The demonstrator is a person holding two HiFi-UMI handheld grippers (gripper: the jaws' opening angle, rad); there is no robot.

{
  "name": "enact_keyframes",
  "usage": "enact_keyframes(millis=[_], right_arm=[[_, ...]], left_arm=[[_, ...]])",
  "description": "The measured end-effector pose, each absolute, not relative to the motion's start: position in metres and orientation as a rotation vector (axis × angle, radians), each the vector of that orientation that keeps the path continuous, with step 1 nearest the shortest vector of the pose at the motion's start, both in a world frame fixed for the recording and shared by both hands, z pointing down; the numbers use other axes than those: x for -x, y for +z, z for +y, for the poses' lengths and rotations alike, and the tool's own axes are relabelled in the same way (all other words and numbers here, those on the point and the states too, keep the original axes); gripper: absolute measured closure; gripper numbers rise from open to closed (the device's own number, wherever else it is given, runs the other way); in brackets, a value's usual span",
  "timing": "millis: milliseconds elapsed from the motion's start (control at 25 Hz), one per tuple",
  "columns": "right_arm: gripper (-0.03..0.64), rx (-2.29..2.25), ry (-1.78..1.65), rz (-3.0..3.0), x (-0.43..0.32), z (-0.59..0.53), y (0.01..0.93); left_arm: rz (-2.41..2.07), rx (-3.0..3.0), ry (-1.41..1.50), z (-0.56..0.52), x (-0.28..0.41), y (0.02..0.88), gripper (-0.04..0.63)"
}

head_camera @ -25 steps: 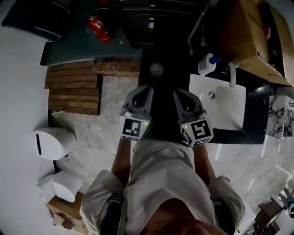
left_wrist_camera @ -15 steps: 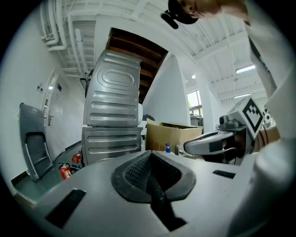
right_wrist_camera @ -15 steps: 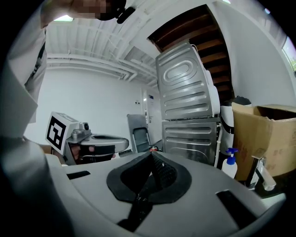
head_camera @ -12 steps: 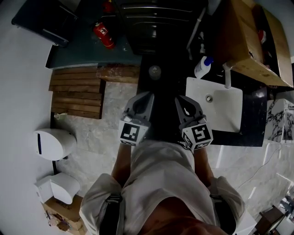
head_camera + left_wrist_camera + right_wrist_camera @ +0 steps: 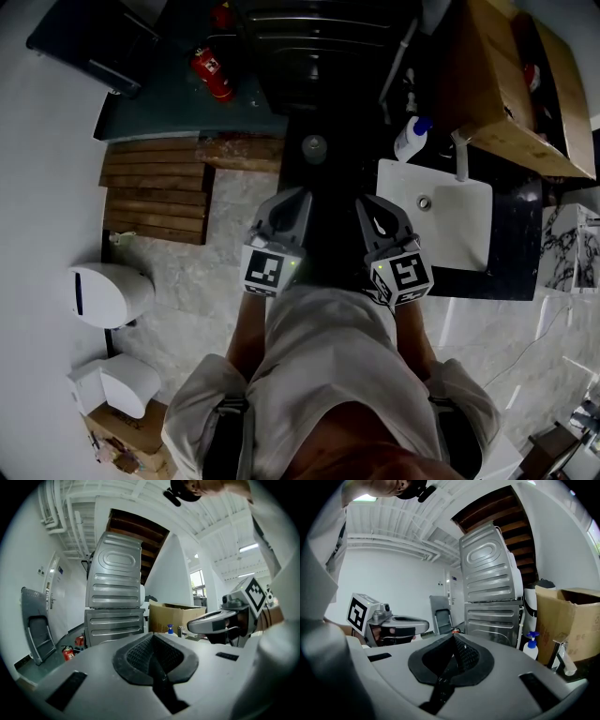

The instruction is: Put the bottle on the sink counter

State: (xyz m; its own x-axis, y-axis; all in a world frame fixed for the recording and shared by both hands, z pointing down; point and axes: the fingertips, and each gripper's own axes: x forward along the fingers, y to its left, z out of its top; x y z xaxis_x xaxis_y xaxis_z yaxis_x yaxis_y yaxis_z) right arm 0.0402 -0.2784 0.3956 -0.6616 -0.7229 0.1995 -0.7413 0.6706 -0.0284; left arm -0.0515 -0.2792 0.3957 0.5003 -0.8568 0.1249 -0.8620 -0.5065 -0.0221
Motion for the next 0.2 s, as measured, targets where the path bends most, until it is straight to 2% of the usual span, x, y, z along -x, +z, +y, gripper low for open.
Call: enact_keyframes(millis=[200], right_arm=[[0.62, -1.195, 0.16, -2.713, -0.0407, -0.2757, 0.3965]], left_arm=[[-1.533, -2.681, 0.196, -0.2765, 0.049, 0.3968, 0.594]])
